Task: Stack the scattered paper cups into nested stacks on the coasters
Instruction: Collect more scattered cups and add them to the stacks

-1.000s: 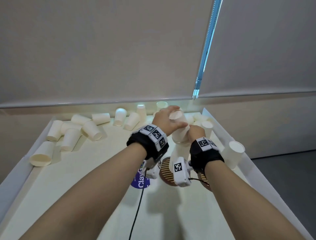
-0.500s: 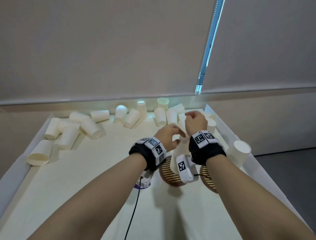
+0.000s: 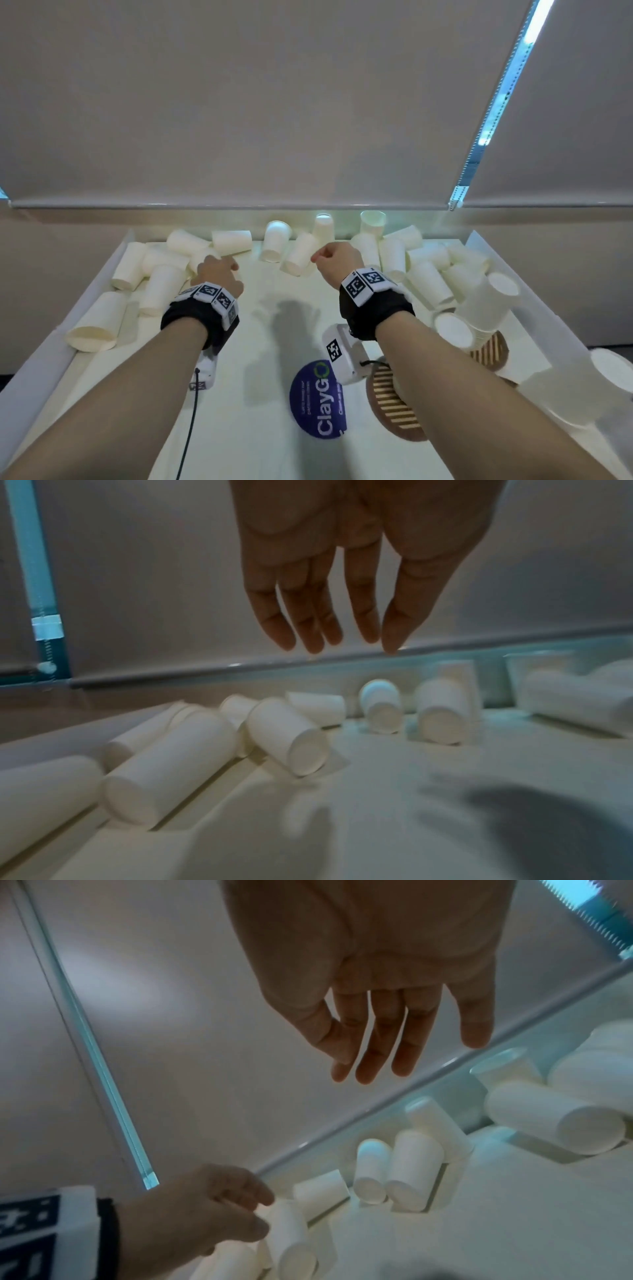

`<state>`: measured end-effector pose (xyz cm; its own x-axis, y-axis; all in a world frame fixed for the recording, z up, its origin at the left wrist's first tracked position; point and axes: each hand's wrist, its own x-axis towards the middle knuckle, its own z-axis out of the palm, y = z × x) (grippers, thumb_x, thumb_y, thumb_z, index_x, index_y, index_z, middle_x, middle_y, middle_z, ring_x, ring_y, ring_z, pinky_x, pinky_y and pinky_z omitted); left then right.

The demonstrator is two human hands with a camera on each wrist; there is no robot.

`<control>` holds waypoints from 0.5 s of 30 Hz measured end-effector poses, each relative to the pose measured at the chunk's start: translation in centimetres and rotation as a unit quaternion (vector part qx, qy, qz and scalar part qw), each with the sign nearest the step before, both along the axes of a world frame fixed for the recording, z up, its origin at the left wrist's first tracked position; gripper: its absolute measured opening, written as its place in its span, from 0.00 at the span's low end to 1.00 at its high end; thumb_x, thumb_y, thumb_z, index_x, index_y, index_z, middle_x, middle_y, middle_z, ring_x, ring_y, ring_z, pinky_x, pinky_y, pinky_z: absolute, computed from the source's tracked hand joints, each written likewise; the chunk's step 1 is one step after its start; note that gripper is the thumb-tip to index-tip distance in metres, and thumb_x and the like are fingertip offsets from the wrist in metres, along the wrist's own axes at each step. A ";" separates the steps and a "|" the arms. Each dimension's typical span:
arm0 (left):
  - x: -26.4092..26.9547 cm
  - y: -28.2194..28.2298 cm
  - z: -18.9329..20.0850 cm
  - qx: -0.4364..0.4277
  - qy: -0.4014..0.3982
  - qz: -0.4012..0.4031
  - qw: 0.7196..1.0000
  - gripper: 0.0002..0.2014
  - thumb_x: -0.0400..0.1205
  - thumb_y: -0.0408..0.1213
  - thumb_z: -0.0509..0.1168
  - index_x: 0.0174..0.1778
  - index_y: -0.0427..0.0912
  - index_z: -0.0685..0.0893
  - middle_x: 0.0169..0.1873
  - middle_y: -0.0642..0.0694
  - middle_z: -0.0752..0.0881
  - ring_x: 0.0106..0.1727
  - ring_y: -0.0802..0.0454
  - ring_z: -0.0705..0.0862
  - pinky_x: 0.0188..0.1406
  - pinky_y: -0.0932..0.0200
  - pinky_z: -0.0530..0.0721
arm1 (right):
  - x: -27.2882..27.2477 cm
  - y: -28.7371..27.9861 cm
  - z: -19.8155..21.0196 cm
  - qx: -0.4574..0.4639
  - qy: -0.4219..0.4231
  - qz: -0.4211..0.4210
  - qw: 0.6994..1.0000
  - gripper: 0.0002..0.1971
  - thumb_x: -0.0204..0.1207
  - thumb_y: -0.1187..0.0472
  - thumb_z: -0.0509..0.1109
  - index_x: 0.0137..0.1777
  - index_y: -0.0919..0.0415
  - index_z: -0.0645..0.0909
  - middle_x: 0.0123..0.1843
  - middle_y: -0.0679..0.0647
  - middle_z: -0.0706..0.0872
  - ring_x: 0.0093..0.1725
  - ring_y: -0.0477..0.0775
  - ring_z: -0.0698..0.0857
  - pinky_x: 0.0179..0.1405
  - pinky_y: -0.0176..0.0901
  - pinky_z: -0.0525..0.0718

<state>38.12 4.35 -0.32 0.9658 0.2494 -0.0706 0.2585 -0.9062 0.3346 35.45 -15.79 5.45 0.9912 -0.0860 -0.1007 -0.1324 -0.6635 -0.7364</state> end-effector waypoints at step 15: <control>9.0 2.7 -7.4 -0.083 -0.028 0.170 0.982 0.39 0.76 0.47 0.71 0.73 0.31 0.58 0.66 0.29 0.68 0.61 0.34 0.77 0.56 0.43 0.76 | 14.0 1.7 -8.0 -0.086 0.067 0.012 0.994 0.32 0.76 0.48 0.68 0.78 0.58 0.64 0.76 0.59 0.70 0.74 0.60 0.71 0.73 0.52 0.71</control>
